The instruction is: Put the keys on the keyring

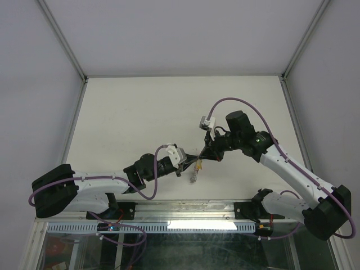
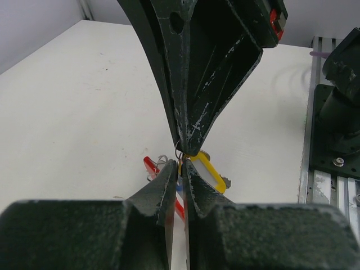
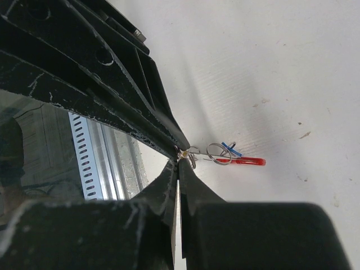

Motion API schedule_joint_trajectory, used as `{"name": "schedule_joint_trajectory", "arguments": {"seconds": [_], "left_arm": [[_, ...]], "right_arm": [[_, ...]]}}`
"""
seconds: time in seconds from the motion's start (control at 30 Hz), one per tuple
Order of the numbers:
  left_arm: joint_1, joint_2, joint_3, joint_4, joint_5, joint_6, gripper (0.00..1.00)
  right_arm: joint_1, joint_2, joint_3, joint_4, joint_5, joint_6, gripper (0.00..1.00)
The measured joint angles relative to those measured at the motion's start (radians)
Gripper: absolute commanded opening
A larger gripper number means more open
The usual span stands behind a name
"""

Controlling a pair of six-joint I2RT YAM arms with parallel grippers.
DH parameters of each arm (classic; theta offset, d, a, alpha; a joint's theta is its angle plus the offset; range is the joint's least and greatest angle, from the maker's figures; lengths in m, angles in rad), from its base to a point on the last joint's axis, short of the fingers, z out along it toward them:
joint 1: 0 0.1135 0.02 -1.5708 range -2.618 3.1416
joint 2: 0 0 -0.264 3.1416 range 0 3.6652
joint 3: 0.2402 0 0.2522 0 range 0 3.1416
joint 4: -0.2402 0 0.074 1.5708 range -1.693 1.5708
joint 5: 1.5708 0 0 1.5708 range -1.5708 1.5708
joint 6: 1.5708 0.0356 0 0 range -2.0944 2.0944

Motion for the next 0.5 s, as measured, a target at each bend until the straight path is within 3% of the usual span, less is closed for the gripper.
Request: {"name": "schedule_joint_trajectory", "arguments": {"seconds": [0.27, 0.37, 0.5], "left_arm": [[0.000, 0.009, 0.002, -0.004, 0.004, 0.011, 0.11], [0.000, 0.010, 0.002, -0.012, 0.016, 0.011, 0.01], [0.000, 0.011, 0.002, -0.015, 0.019, 0.014, 0.00]], "right_arm": [[0.001, 0.000, 0.000, -0.001, -0.004, 0.000, 0.00], [0.001, 0.000, 0.000, -0.001, -0.006, 0.000, 0.00], [0.001, 0.000, 0.000, -0.002, -0.006, 0.000, 0.00]]}}
